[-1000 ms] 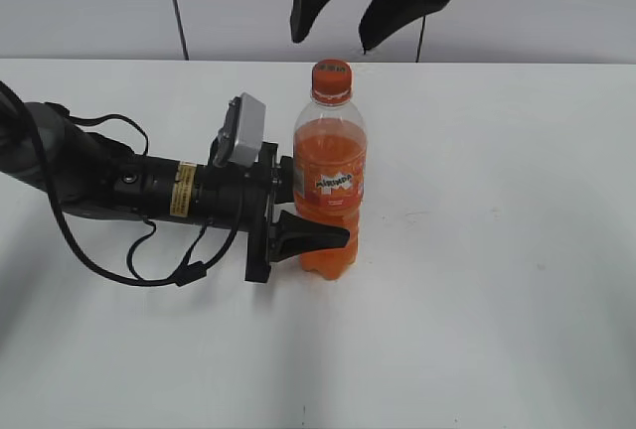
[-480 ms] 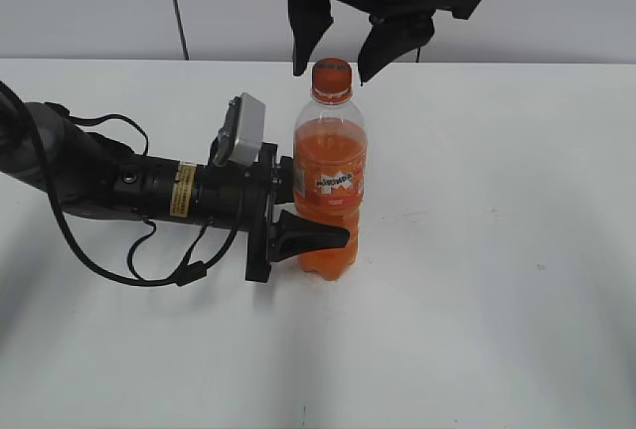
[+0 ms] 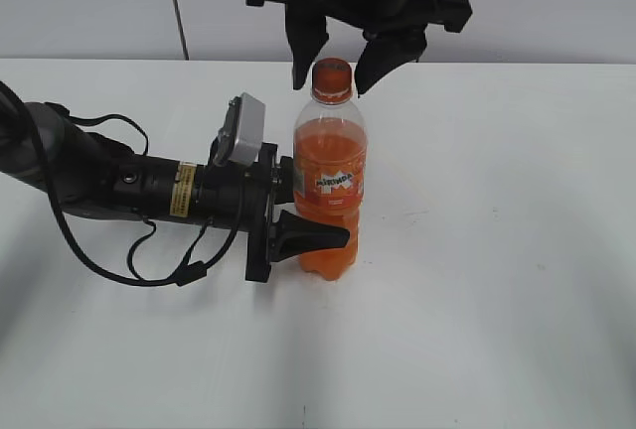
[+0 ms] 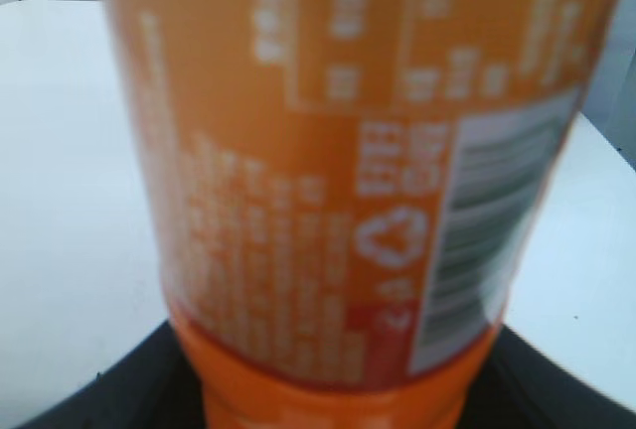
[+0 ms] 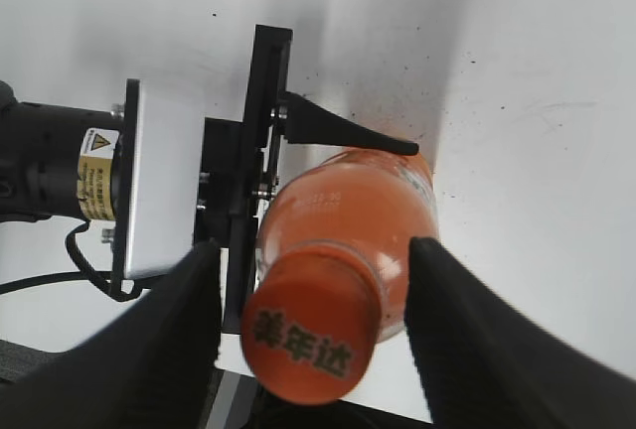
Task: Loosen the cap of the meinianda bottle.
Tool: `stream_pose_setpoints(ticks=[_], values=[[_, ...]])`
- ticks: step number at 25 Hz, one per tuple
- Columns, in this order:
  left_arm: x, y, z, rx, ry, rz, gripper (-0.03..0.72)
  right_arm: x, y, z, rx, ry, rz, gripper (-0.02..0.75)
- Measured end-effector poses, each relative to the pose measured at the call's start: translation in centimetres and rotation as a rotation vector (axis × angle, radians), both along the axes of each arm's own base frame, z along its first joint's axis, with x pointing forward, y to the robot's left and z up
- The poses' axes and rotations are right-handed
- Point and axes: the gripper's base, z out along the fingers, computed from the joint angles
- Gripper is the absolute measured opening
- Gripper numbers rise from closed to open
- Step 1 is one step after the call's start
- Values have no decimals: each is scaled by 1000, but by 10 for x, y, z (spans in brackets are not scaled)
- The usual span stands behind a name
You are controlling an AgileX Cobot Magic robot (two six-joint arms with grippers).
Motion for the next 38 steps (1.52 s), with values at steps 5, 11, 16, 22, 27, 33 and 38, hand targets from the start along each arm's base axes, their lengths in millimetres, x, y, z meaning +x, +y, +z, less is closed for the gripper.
stream_pose_setpoints(ticks=[5,11,16,22,27,33,38], values=[[0,0,0,0,0,0,395,0,0,0,1,0,-1,344],[0,0,0,0,0,0,395,0,0,0,-4,-1,4,313],[0,0,0,0,1,1,395,0,0,0,-25,-28,96,311],[0,0,0,1,1,2,395,0,0,0,-90,-119,404,282],[0,0,0,4,0,-4,395,-1,1,1,-141,-195,668,280],[-1,0,-1,6,-2,-16,395,-2,2,1,-185,-272,945,279],[-2,0,-1,7,-7,-21,395,-3,2,0,-226,-333,1179,279]])
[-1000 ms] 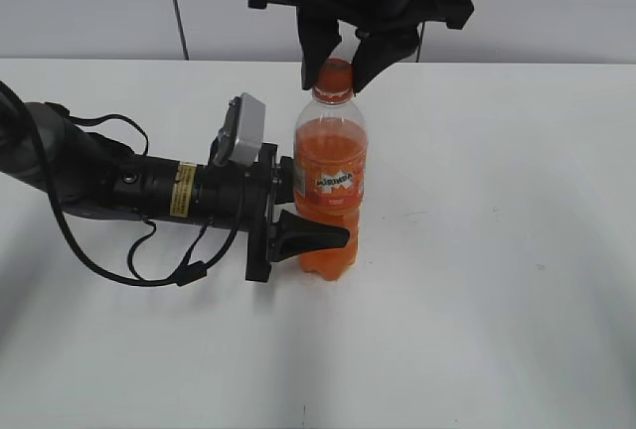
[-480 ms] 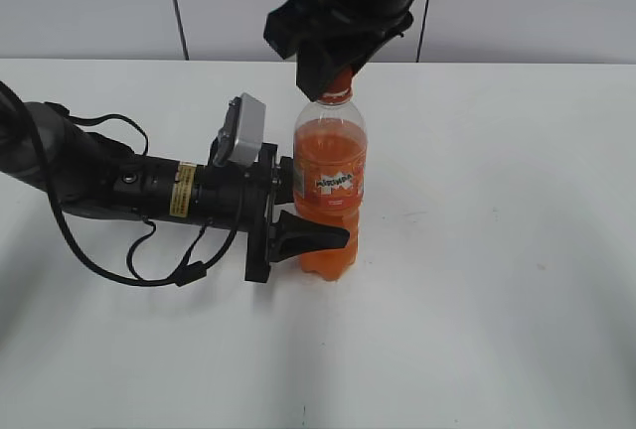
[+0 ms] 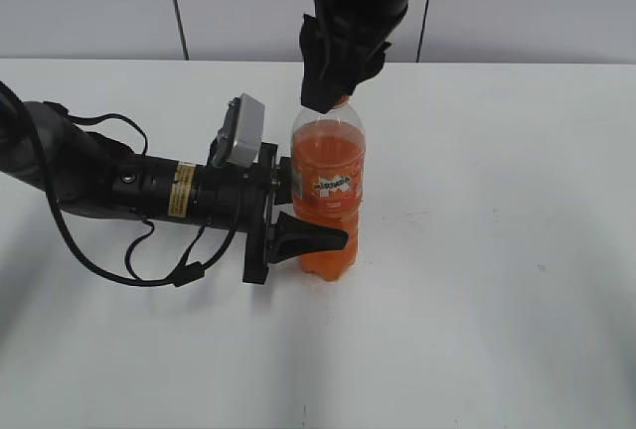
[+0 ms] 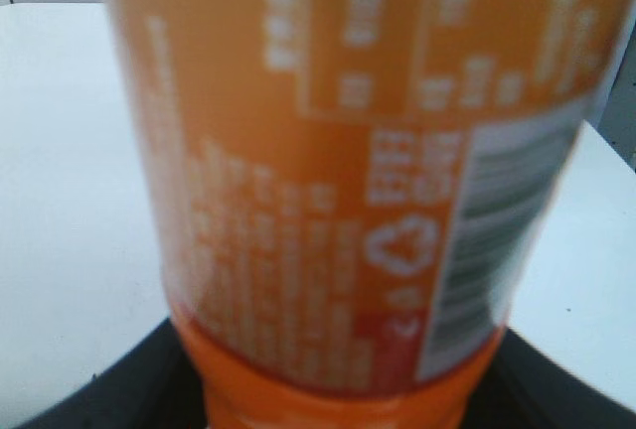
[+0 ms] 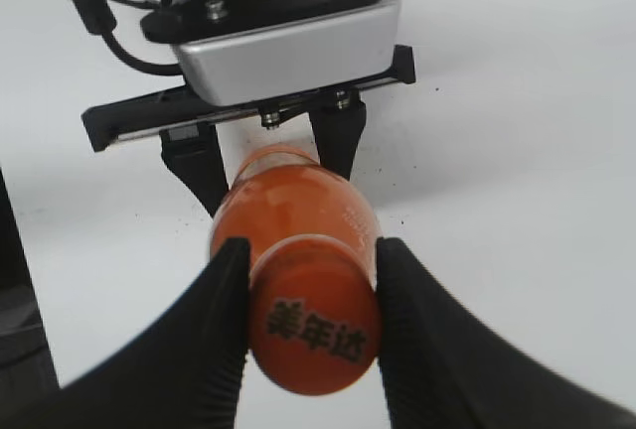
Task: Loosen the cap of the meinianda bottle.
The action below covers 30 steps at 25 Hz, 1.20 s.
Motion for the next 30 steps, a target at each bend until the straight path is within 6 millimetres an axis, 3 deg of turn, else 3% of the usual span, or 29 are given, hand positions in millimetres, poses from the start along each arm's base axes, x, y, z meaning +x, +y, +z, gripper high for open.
stream_pose_setpoints(ticks=[12,30], values=[[0,0,0,1,-9,-7,395,-3,0,0,-78,-116,457,285],[0,0,0,0,-7,0,395,-4,-2,2,-128,-177,633,290]])
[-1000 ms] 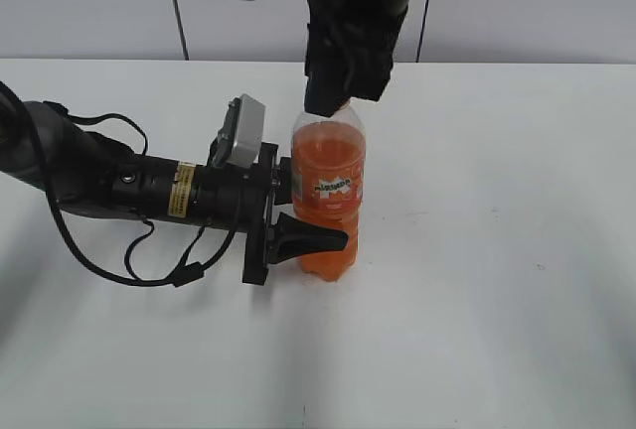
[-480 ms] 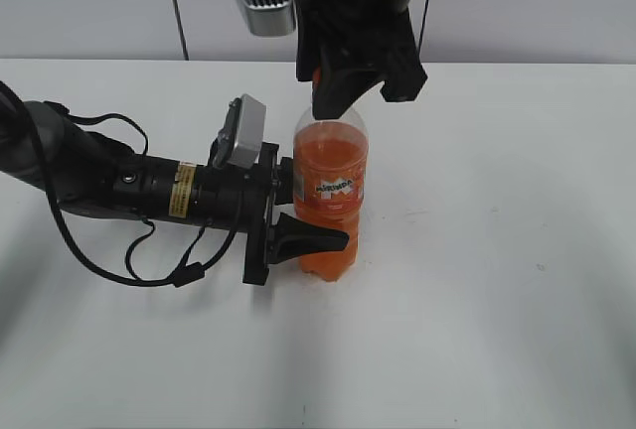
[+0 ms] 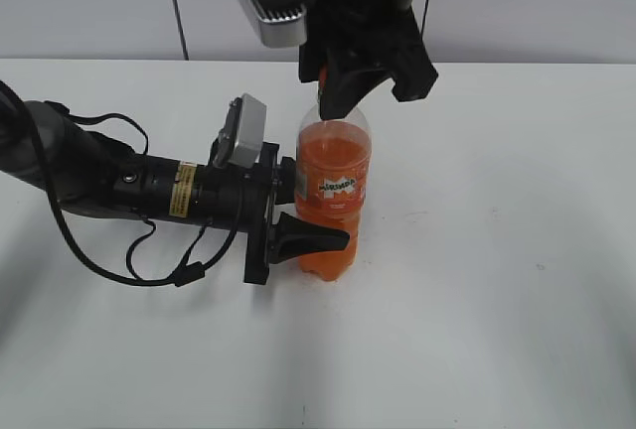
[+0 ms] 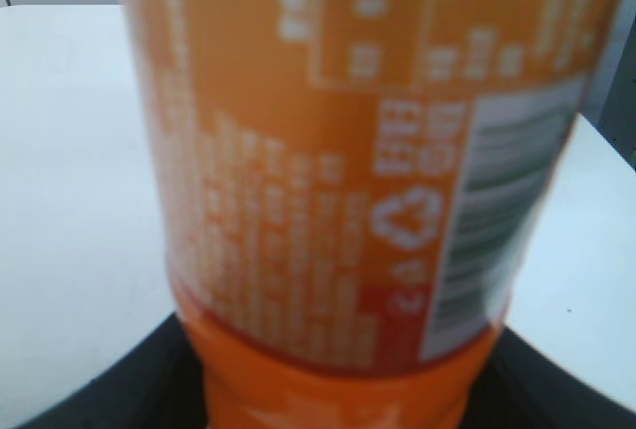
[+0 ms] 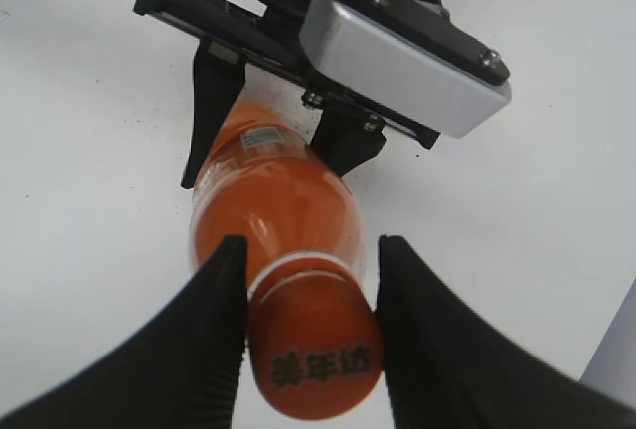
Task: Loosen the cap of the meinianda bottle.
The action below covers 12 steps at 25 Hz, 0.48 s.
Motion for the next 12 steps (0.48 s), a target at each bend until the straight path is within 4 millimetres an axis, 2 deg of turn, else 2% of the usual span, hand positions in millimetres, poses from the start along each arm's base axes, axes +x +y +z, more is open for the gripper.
stream_pose_setpoints(ticks=[12], values=[[0,0,0,0,0,-1,395,0,0,0,8,14,-45,290]])
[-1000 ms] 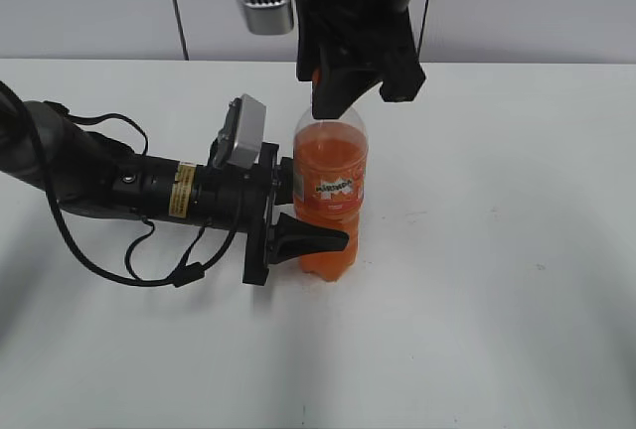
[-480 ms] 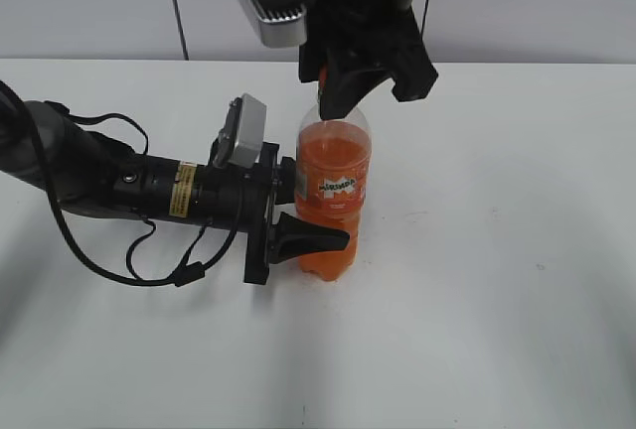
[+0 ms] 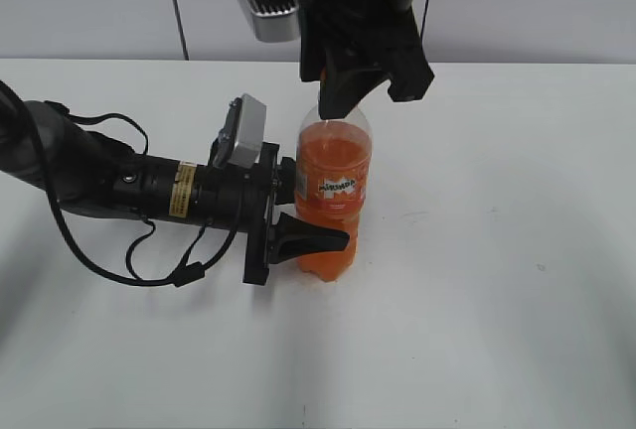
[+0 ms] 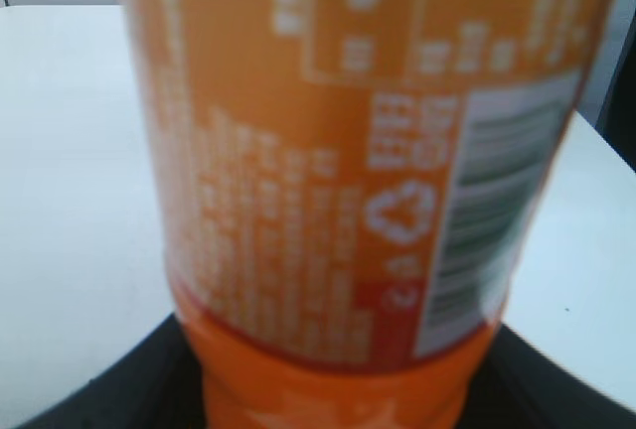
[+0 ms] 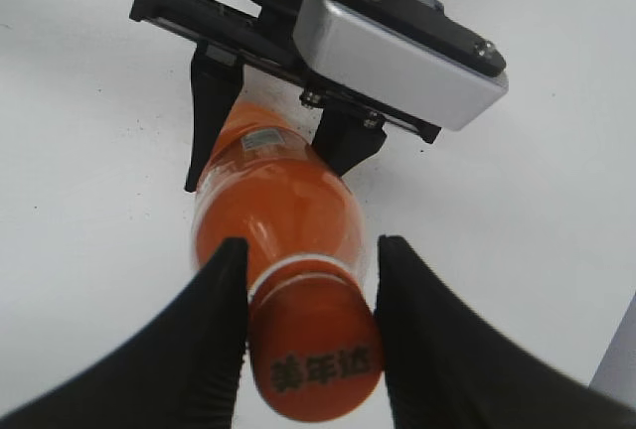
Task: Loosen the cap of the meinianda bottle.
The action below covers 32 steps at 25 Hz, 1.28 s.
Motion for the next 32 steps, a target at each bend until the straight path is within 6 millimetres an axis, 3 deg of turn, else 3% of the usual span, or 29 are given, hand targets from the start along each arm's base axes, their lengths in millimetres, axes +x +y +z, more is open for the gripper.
stream_pose_setpoints(ticks=[13,32], values=[[0,0,0,0,0,-3,395,0,0,0,10,14,-40,290],[-1,0,0,-1,9,-4,395,1,1,1,39,16,-102,383]])
